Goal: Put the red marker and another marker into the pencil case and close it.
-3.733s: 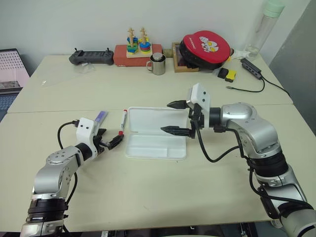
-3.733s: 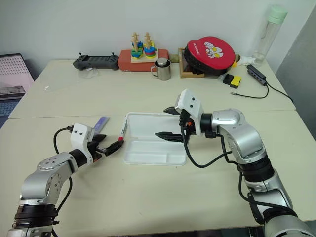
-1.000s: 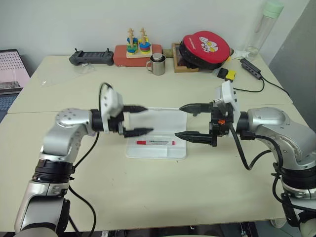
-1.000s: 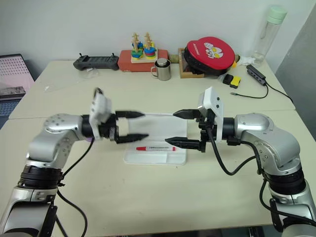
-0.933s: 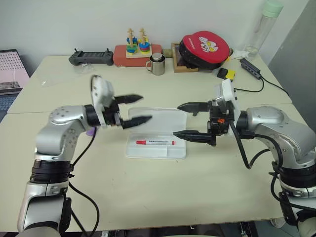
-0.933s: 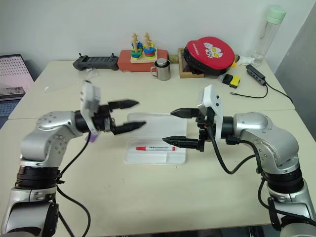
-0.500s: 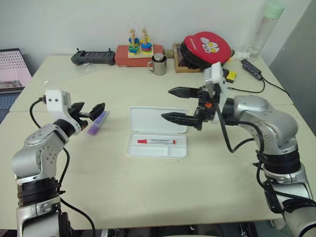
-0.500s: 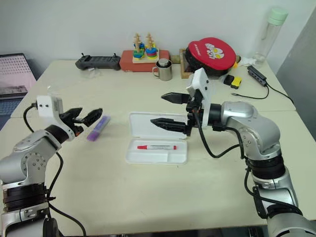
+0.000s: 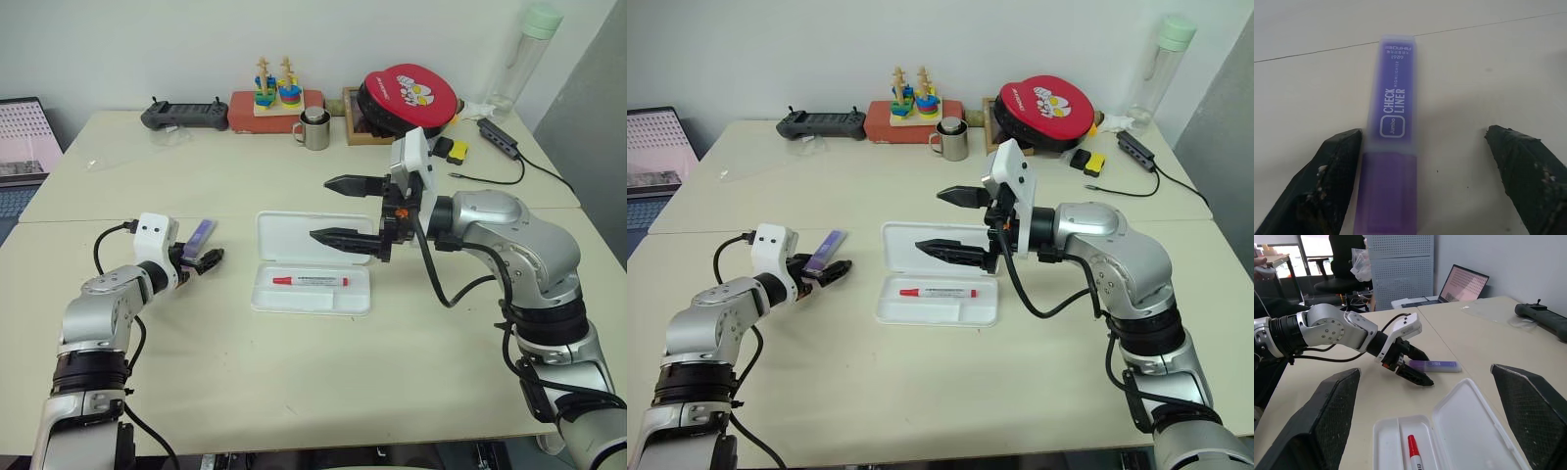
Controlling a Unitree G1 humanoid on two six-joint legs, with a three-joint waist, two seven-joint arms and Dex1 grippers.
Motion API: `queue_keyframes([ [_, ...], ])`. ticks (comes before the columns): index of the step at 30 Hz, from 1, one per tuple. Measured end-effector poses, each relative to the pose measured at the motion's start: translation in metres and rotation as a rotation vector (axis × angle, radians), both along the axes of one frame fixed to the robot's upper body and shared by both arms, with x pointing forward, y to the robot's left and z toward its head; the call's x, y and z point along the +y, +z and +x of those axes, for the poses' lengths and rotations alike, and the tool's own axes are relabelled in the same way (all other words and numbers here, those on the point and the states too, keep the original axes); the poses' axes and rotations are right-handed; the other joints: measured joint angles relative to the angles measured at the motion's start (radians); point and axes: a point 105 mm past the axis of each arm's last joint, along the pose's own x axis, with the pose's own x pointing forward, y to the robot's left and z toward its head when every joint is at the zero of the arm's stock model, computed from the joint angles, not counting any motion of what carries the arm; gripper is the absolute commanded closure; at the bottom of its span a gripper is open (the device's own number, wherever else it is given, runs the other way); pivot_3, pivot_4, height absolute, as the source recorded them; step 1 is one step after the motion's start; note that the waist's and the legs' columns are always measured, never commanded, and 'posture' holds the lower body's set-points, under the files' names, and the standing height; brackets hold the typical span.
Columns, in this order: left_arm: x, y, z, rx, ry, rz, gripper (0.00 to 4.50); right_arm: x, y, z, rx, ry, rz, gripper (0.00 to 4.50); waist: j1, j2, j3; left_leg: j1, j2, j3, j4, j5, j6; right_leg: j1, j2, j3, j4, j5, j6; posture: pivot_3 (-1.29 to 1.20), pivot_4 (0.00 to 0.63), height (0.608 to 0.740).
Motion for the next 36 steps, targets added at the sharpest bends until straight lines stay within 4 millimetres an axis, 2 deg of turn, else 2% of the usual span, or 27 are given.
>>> queue_keyframes([
  [13,0.01,-0.001,-0.001,0.005,0.052,0.013,3.25,-0.001,-0.001,0.0,0.0,-0.002,-0.002,0.0,-0.001,0.0,0.0,0.0,0.0,0.001,0.0,0.0,0.0,0.0,0.0,0.001,0.001,0.0,0.0,0.0,0.15,0.74],
  [19,0.008,0.005,0.003,-0.025,0.054,-0.028,3.28,-0.002,0.0,0.0,-0.002,-0.005,-0.004,0.0,0.0,0.0,0.0,0.0,0.0,0.0,0.0,0.0,0.0,0.0,0.0,0.001,0.001,0.0,0.0,0.0,0.15,0.74],
  [21,-0.007,0.028,0.011,-0.114,-0.03,-0.069,3.28,-0.004,-0.001,0.001,-0.001,-0.009,-0.006,0.0,0.004,-0.001,0.0,-0.003,0.0,-0.002,0.002,0.0,0.0,-0.001,0.0,0.0,0.001,0.0,0.0,0.0,0.15,0.74],
  [24,-0.049,0.094,0.012,-0.334,-0.276,-0.121,3.28,-0.008,0.001,0.001,-0.004,-0.01,-0.009,0.0,0.004,-0.002,0.0,-0.006,0.0,-0.003,0.003,0.0,0.0,-0.001,-0.001,-0.001,-0.002,0.001,0.0,0.0,0.15,0.74],
  [26,-0.079,0.132,0.0,-0.459,-0.463,-0.122,3.28,-0.013,0.002,0.002,-0.012,-0.021,-0.017,0.0,0.0,-0.001,0.0,-0.006,0.0,-0.002,0.003,0.0,0.0,-0.001,-0.001,0.0,-0.003,0.001,0.001,0.0,0.15,0.74],
  [28,-0.105,0.147,-0.018,-0.496,-0.657,-0.097,3.28,-0.021,0.004,0.004,-0.023,-0.046,-0.02,0.0,-0.005,-0.001,0.0,-0.005,0.0,-0.001,0.001,0.0,0.0,-0.001,-0.001,0.0,-0.003,0.001,0.001,0.0,0.15,0.74],
  [29,-0.117,0.146,-0.027,-0.481,-0.751,-0.082,3.28,-0.024,0.004,0.006,-0.027,-0.061,-0.023,0.0,-0.008,-0.001,0.0,-0.005,0.001,-0.001,0.001,0.0,0.0,-0.002,-0.001,0.001,-0.003,0.001,0.0,0.0,0.15,0.74],
  [32,-0.142,0.117,-0.055,-0.335,-1.019,0.032,3.28,-0.033,0.005,0.009,-0.033,-0.09,-0.031,0.0,-0.019,0.0,0.0,-0.005,0.001,0.0,0.0,0.0,0.0,-0.002,0.0,0.001,-0.003,0.001,0.0,0.0,0.15,0.74],
  [34,-0.146,0.086,-0.067,-0.203,-1.157,0.166,3.28,-0.039,0.002,0.01,-0.028,-0.105,-0.048,0.0,-0.02,0.0,0.0,-0.005,0.002,0.0,0.0,0.0,0.0,-0.002,0.001,0.001,-0.004,0.001,0.0,0.0,0.15,0.74],
  [36,-0.144,0.065,-0.069,-0.131,-1.234,0.264,3.28,-0.045,-0.004,0.011,-0.019,-0.121,-0.073,0.0,-0.015,0.0,0.0,-0.005,0.001,0.0,0.0,0.0,0.0,-0.002,0.001,0.0,-0.004,0.001,0.0,0.0,0.15,0.74],
])
